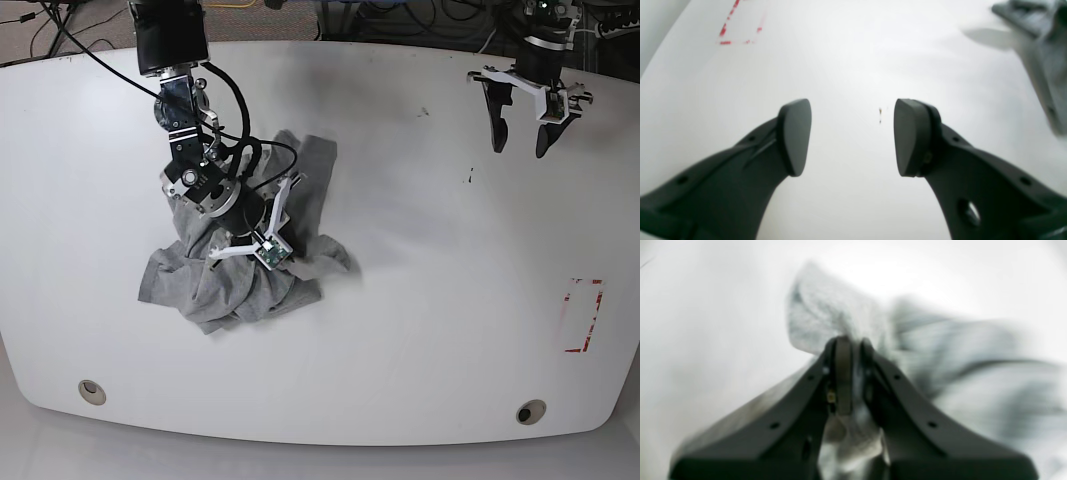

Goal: Layout the t-shirt on the table in an organized manner, then fold the t-shirt properly
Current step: 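Lift the grasped shirt with the right gripper, pulling it away from the robot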

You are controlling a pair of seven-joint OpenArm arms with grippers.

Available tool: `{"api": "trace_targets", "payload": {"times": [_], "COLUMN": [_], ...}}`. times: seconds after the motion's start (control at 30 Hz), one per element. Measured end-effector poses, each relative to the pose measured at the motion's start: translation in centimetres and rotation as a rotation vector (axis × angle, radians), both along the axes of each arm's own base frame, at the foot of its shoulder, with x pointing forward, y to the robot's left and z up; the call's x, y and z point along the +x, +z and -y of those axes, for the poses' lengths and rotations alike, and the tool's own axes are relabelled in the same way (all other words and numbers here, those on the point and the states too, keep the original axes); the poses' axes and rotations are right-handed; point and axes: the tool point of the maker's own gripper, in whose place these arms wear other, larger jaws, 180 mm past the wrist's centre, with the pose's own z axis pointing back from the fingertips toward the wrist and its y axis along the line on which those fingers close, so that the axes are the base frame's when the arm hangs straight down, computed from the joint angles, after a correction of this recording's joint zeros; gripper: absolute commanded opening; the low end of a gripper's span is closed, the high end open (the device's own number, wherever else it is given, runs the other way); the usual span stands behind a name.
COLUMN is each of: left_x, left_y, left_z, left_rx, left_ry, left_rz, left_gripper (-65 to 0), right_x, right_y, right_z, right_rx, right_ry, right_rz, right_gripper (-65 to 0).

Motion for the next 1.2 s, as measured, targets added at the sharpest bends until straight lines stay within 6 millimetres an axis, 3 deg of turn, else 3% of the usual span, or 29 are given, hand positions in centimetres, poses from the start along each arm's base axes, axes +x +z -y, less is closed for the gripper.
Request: {"api": "trace_targets", "payload": {"times": [0.2, 0.5, 0.7, 0.9, 1.2], "left_x": [1.5, 5.3, 7.3, 9.3, 11.1], "left_y": [-1.2, 0.2, 0.8, 1.7, 2.1], "left_z": [2.0, 3.1, 4.2, 6.6, 9.8], "left_rx": [-0.02, -0.028, -0.035, -0.05, -0.073], "left_ry": [-0.058, -0.081, -0.098, -0.16, -0.244], "left_rz": [-0.068, -0.026, -0.018, 0.003, 0.02], "left_gripper": [-28.1, -28.1, -28.1, -28.1, -27.9], "right_x": [1.4, 3.8, 5.4, 7.3, 8.9], "right_y": [5.8, 12.1, 16.6, 23.2, 30.5], "right_z": [-0.9, -0.7, -1.7, -2.0, -1.5], "right_rx": [-0.007, -0.065, -0.082, -0.077, -0.134], "right_ry": [0.028, 0.015, 0.047, 0.049, 0.015], "right_rz": [0.136, 0.283, 0.399, 0.559, 0.7], "right_gripper": [-64.4, -64.4, -64.4, -64.4, -64.4]}}
